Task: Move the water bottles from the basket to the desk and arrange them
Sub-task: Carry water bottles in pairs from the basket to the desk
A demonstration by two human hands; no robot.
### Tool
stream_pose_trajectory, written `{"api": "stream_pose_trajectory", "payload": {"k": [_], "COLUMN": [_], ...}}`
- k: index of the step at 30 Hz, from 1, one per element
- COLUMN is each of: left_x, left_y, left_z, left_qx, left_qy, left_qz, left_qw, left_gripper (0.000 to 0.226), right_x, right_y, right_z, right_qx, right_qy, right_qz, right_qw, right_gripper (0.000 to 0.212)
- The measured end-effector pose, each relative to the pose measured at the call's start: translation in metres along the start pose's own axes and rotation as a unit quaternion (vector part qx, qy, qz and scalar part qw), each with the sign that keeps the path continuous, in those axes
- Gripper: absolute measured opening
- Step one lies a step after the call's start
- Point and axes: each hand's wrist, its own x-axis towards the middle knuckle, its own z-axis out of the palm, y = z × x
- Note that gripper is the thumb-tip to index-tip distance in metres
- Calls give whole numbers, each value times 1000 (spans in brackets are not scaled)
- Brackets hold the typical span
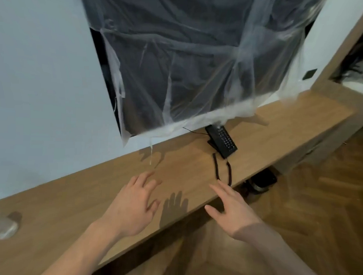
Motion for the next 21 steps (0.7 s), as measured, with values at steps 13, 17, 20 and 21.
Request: {"api": "stream_pose_trajectory", "payload": {"k": [13, 17, 20, 21], "left_x": [201, 277, 326, 342], "left_y": [235, 301, 354, 372], "left_z": [60, 83, 90, 93], "left_qx": [73, 67, 56, 54], "left_qy": [-90, -121, -148, -156], "left_qz": [208, 253, 290, 301], "left_qw": [971, 958, 944, 939], "left_gripper": [73, 73, 73, 73], "right_x": [-47, -46, -39, -36], "right_y": [222, 279, 318, 332], "right_z": [-116, -160, -192, -202], "right_qx": [59, 37, 62, 61], "right_qy": [109, 117, 139, 152], "right_qz": [158, 199, 254, 266], "right_qw": [980, 972, 955, 950], "right_gripper": [75, 85, 76, 77]}}
